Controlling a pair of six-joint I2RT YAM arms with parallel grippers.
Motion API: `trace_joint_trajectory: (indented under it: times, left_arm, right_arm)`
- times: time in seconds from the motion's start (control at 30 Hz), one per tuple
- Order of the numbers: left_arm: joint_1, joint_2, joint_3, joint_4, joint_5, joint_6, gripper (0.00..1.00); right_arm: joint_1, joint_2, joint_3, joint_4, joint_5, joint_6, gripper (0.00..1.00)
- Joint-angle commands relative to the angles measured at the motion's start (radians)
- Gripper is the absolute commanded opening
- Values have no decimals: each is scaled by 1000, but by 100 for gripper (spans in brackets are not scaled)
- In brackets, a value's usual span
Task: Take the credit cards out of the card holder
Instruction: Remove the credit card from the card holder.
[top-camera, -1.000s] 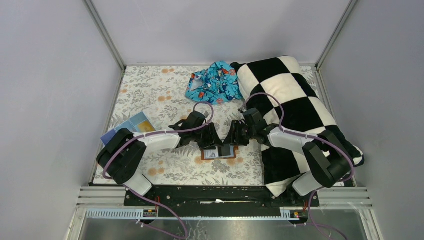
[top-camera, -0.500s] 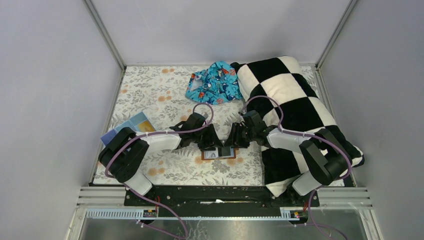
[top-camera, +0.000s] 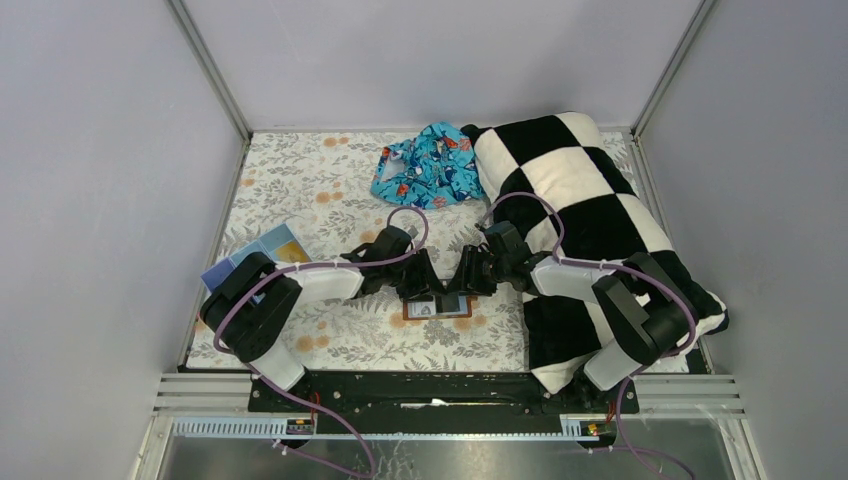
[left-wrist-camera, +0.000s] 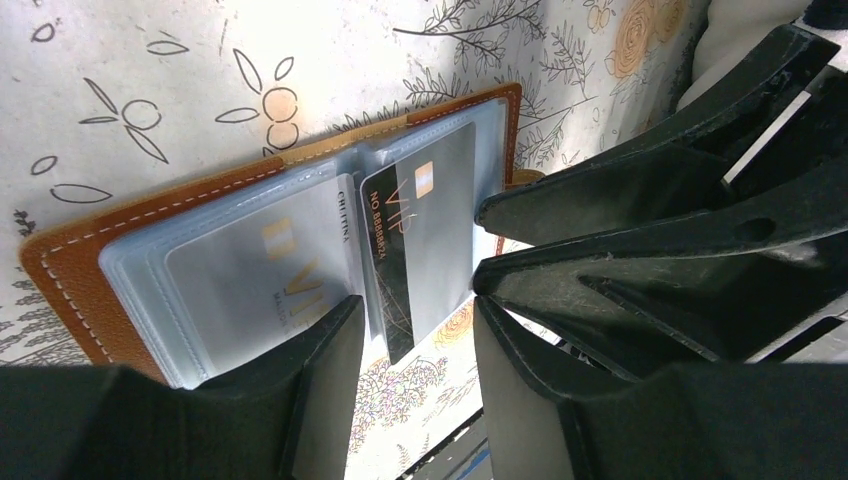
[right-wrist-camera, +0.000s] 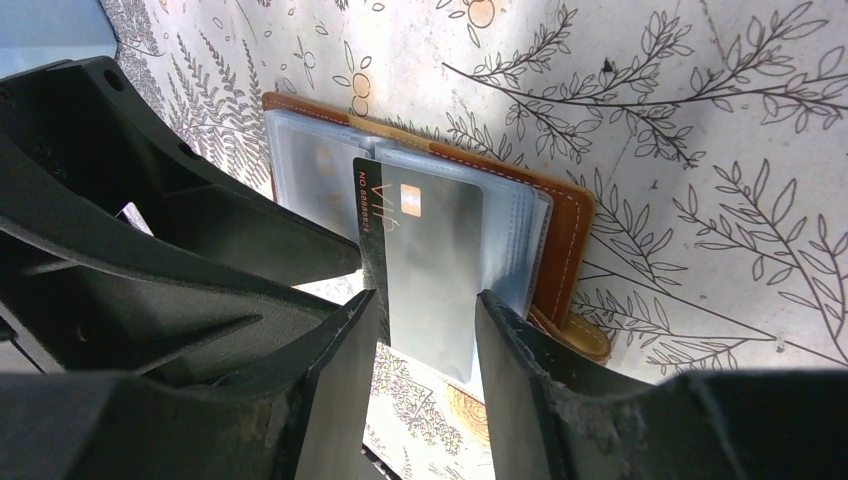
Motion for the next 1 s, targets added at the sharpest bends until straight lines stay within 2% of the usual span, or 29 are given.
trace_joint_trajectory:
  times: [0.0, 0.27, 0.37, 0.5, 0.6, 0.97]
  left_arm:
    - [-1, 15, -15, 59, 20, -2, 47]
    - [-1, 47, -26, 129, 40, -25, 31]
    - [-1, 50, -27, 139, 36, -35, 20]
    - [2, 18, -18, 84, 6, -15, 11]
    - [17, -14, -19, 47, -8, 8, 0]
    - [111, -179, -44, -101, -3, 107, 0]
  right_arm:
    - [8, 36, -16, 0, 2, -5, 48]
    - [8, 37, -16, -1, 2, -5, 48]
    - [8, 36, -19, -2, 3, -4, 48]
    - [7, 33, -23, -2, 12, -3, 47]
    - [8, 35, -26, 2, 18, -1, 47]
    - [7, 44, -27, -1, 24, 0, 45]
